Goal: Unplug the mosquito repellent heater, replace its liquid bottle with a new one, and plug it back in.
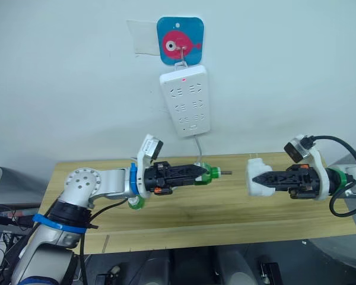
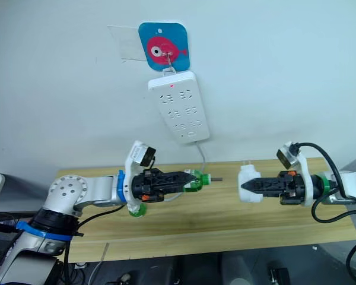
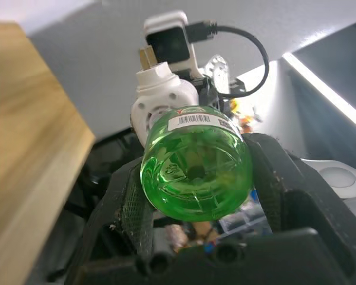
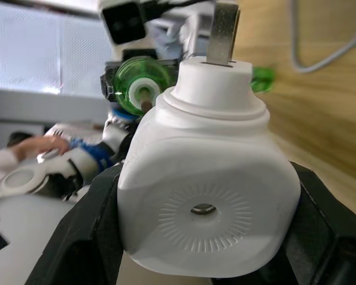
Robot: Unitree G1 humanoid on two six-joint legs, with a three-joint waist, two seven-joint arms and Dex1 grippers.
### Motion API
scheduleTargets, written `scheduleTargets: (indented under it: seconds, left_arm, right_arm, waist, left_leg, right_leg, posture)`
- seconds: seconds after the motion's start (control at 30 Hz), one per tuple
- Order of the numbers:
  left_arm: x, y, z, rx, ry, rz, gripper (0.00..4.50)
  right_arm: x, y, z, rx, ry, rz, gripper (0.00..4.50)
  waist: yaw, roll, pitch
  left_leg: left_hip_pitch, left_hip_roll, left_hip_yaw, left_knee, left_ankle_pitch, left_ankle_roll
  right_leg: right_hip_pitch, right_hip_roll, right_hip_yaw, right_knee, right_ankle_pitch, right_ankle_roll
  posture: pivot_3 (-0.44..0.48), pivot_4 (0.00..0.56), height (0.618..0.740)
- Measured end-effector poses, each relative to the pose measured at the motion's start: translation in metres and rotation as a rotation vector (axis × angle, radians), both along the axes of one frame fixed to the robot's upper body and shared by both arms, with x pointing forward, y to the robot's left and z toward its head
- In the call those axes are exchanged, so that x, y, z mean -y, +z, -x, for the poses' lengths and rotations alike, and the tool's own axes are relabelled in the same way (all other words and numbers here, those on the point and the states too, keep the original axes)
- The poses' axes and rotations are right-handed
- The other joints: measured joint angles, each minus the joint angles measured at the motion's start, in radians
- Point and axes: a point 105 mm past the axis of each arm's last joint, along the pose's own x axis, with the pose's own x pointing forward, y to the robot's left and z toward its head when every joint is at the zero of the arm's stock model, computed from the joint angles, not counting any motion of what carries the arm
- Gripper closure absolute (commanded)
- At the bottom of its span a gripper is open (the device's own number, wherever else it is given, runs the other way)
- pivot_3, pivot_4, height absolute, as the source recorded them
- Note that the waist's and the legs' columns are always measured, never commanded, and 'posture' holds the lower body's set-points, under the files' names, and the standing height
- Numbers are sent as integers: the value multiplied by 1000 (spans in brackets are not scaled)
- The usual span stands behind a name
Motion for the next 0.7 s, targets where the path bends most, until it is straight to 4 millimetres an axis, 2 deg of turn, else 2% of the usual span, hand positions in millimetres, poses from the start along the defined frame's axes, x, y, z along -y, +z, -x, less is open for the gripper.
scheduleTargets:
  seconds: [0.07,0.13,0.27,0.33,0.43,0.53,0.7]
  left_arm:
    - [-7,-4,0,9,24,-17,2243]
    - [-10,-3,0,27,38,-9,2243]
    - [-1,2,3,52,35,39,2243]
    - [4,1,6,56,42,52,2243]
    - [8,-8,18,55,29,33,2243]
    - [10,-8,24,72,10,23,2243]
    - [8,-10,26,66,14,23,2243]
  right_arm:
    - [8,-2,-7,24,-51,48,1462]
    - [16,-13,-22,81,-141,174,1462]
    - [35,-54,-49,185,-270,519,1462]
    - [55,-82,-63,240,-332,756,1462]
    - [82,-112,-78,254,-384,983,1462]
    - [97,-127,-84,245,-385,1093,1462]
    - [100,-135,-90,204,-379,1121,1462]
  waist:
    - [0,0,0]
    - [1,0,0]
    - [5,0,0]
    - [4,0,0]
    - [1,0,1]
    - [2,2,2]
    - [3,2,2]
  left_leg:
    - [0,0,0,0,0,0]
    - [0,0,0,0,0,0]
    - [0,0,0,0,0,0]
    - [0,0,0,0,0,-1]
    - [0,0,2,0,1,-1]
    - [0,0,2,0,0,-1]
    - [0,0,2,0,0,0]
  right_leg:
    - [0,0,0,0,0,0]
    - [0,0,0,0,0,0]
    - [0,-1,1,0,0,0]
    - [-1,-2,1,0,0,0]
    - [-1,-2,2,1,0,0]
    - [-1,-2,2,1,0,0]
    - [-1,-2,3,1,0,0]
  posture:
    - [-127,246,740]
    - [-127,249,740]
    - [-123,255,740]
    - [-115,264,740]
    - [-107,269,740]
    - [-99,276,740]
    - [-79,285,740]
